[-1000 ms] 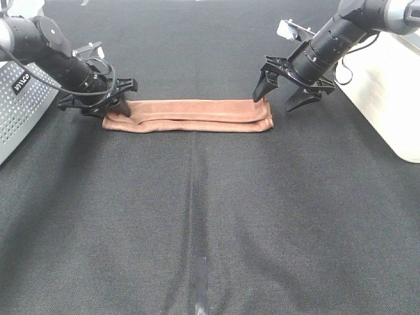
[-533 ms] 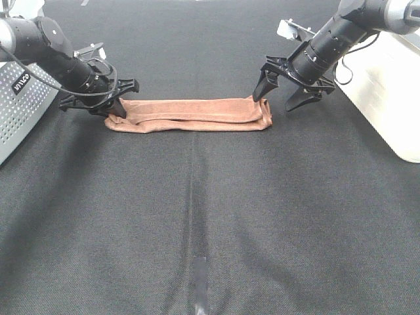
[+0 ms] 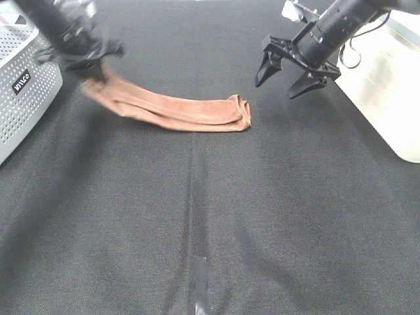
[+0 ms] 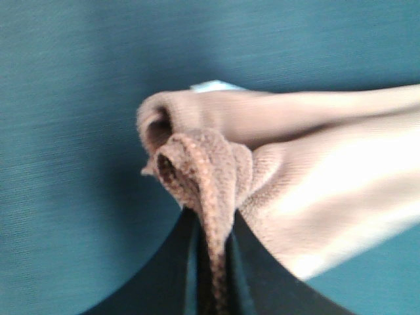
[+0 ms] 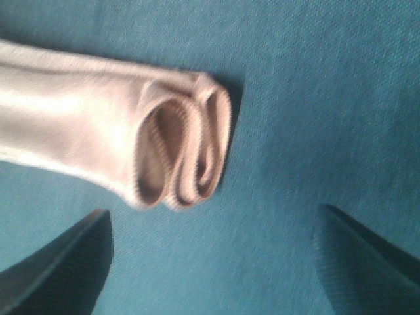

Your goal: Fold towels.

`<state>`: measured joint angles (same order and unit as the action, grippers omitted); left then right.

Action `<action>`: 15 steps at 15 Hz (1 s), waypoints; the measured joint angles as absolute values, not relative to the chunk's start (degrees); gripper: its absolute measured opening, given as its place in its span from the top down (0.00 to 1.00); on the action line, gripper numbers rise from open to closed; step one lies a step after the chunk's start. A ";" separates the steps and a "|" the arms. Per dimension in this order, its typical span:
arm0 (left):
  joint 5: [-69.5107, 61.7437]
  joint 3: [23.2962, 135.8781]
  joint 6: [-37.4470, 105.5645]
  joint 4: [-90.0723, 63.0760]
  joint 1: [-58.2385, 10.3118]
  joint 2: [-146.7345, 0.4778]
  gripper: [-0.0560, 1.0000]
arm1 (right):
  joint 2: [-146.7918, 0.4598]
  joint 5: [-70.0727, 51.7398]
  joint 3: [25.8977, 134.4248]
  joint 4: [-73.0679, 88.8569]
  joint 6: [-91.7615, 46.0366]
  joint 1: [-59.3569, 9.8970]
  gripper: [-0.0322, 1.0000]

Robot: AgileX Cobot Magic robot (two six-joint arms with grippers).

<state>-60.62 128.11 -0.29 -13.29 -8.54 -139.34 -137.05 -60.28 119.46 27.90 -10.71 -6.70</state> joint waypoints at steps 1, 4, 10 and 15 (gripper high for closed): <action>-60.56 128.74 -1.43 -15.13 -9.97 -139.29 0.89 | -136.36 -61.13 119.46 27.90 -10.60 -6.70 0.21; -55.81 128.86 -2.52 -25.38 -15.76 -139.86 0.89 | -133.90 -61.99 119.46 27.10 -9.63 -6.70 0.21; -40.97 128.92 -4.53 -36.96 -22.57 -145.47 0.74 | -133.21 -64.69 119.46 26.41 -9.22 -6.70 0.21; -37.18 129.43 -4.87 -42.17 -23.72 -145.82 0.26 | -133.21 -65.72 119.46 26.30 -9.22 -6.70 0.21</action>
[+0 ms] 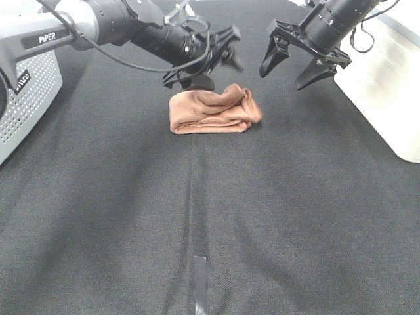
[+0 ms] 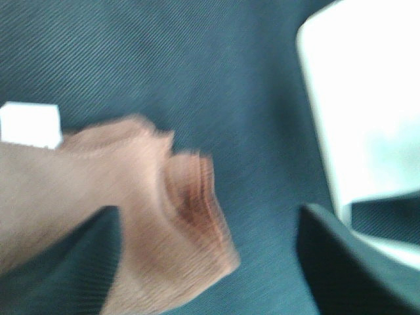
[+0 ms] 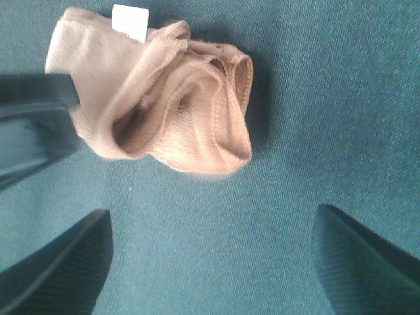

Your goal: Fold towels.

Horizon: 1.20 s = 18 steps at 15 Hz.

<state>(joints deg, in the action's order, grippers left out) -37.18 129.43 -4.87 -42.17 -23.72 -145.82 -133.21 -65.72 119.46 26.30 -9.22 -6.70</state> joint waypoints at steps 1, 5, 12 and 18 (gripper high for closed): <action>-37.13 130.41 -4.87 -42.63 -23.26 -145.93 0.25 | -133.21 -65.72 119.46 26.64 -9.22 -6.70 0.21; -39.76 135.85 -4.87 -42.57 -19.02 -145.99 0.24 | -133.21 -65.72 119.46 33.06 -10.20 -6.70 0.21; -54.32 141.06 -3.44 -39.19 -7.62 -145.99 0.24 | -137.51 -54.49 119.46 64.34 -26.07 -12.72 0.21; -57.01 141.06 -2.41 -35.35 -7.16 -145.99 0.24 | -143.76 -50.53 119.46 61.54 -26.76 -14.67 0.21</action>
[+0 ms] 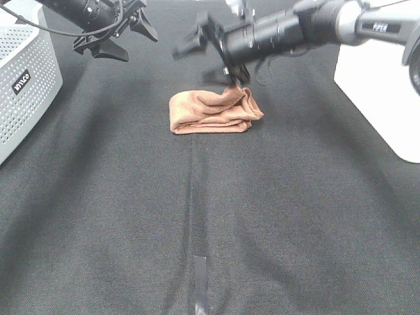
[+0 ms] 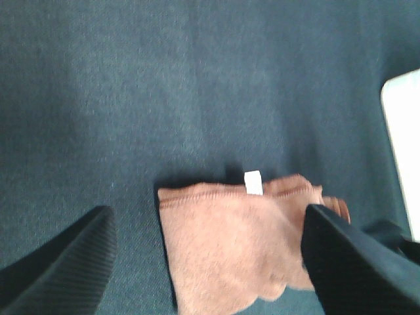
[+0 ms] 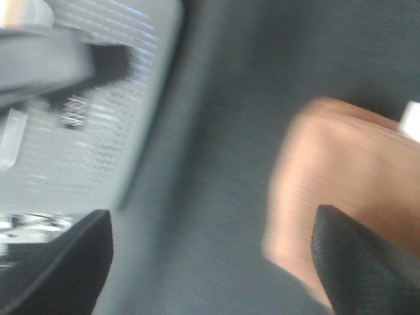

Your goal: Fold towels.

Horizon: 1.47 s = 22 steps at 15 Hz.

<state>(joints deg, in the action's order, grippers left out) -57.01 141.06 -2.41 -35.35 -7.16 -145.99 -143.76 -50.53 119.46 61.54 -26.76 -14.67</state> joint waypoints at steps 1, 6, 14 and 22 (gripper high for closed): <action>-57.18 141.06 -2.41 -35.24 -7.16 -145.99 0.24 | -143.76 -50.65 119.46 58.10 -24.18 -13.98 0.21; -58.10 141.06 -2.29 -35.18 -7.16 -145.99 0.24 | -143.81 -53.57 119.46 41.37 -17.59 -9.40 0.21; -67.84 141.06 0.40 -33.86 -7.16 -145.65 0.24 | -137.80 -60.05 119.46 30.31 -13.35 -9.22 0.21; -69.39 141.12 1.15 -20.28 -7.33 -135.16 0.24 | -128.11 -69.16 119.46 21.66 -9.45 -9.22 0.21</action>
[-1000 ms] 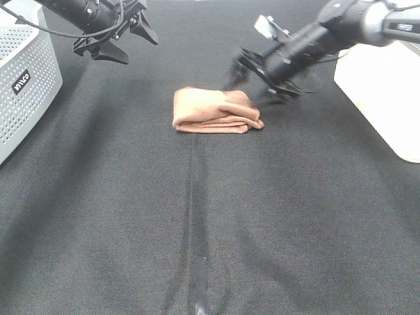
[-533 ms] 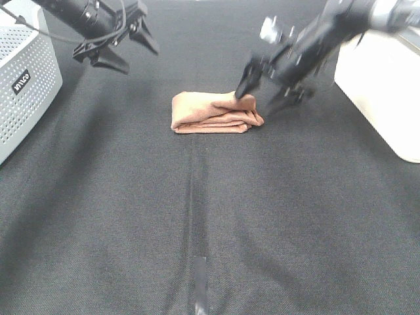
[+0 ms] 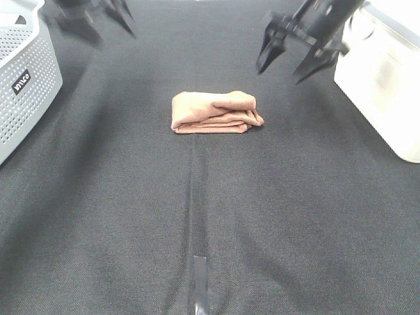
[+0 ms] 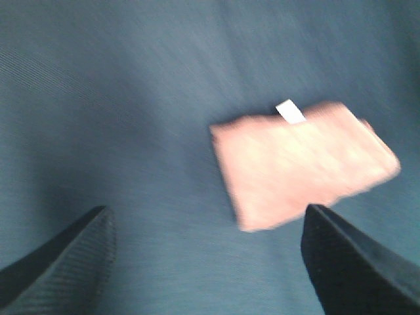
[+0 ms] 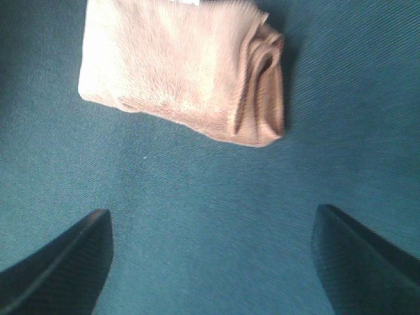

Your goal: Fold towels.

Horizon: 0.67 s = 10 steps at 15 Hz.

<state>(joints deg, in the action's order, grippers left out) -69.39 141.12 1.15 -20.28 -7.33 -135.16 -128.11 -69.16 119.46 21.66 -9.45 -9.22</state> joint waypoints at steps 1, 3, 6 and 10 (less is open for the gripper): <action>-69.39 140.72 1.15 -18.05 -7.62 -133.33 0.24 | -126.74 -69.21 119.46 20.57 -8.88 -9.22 0.21; -69.39 136.08 1.60 -14.32 -8.59 -127.83 0.24 | -122.73 -69.27 116.94 17.76 -7.56 -9.22 0.21; -69.39 118.60 2.06 -8.42 -10.43 -115.22 0.24 | -111.50 -69.27 105.42 13.98 -6.70 -9.22 0.21; -69.44 97.86 2.06 -6.07 -10.77 -97.75 0.24 | -95.40 -69.39 86.57 11.63 -6.65 -9.22 0.21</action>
